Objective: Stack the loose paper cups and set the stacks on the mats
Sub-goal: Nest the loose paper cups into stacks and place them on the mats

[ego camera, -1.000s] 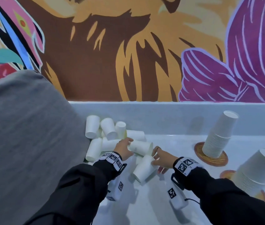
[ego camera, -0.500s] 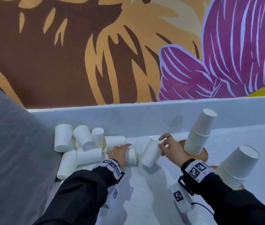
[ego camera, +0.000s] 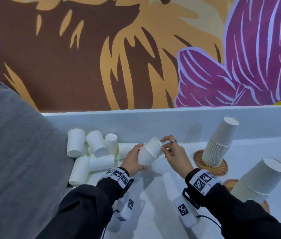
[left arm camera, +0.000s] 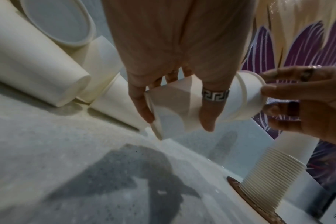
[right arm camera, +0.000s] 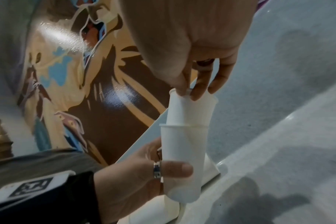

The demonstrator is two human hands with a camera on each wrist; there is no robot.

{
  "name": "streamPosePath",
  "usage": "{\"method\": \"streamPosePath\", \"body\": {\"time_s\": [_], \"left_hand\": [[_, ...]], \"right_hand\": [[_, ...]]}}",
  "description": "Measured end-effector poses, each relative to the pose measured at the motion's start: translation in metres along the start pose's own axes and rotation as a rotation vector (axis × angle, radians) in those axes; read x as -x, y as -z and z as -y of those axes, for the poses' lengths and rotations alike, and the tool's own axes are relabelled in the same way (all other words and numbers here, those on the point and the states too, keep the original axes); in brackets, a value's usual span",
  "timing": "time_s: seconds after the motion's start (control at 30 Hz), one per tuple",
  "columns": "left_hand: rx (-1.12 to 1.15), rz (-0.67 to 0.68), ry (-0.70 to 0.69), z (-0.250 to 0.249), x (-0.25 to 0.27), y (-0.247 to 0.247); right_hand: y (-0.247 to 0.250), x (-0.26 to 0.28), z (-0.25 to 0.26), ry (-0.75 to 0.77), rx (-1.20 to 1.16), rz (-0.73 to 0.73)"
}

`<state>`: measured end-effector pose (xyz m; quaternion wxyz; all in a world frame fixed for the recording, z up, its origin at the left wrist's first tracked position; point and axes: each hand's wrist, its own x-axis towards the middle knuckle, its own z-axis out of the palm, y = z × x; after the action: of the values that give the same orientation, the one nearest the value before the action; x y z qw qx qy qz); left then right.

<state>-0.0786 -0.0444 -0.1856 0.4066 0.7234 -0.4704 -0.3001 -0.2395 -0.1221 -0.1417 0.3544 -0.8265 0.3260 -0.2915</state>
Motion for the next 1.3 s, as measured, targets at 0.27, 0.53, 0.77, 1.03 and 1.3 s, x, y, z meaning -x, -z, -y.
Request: {"method": "streamPosePath", "body": {"time_s": [0.27, 0.53, 0.77, 1.03, 1.3], "left_hand": [[0.218, -0.235, -0.050, 0.010, 0.013, 0.037], [0.301, -0.529, -0.048, 0.022, 0.021, 0.081], [0.306, -0.553, -0.082, 0.028, 0.022, 0.098], [0.315, -0.526, -0.091, 0.031, 0.026, 0.095], [0.294, -0.483, -0.126, 0.018, 0.028, 0.084]], "right_hand": [[-0.036, -0.028, 0.027, -0.016, -0.196, 0.033], [-0.094, -0.075, 0.004, -0.075, 0.365, 0.419], [-0.136, -0.087, 0.008, 0.076, 0.629, 0.532], [-0.151, -0.076, -0.003, 0.055, 0.677, 0.509], [-0.089, -0.086, 0.014, 0.028, 0.015, 0.012]]}}
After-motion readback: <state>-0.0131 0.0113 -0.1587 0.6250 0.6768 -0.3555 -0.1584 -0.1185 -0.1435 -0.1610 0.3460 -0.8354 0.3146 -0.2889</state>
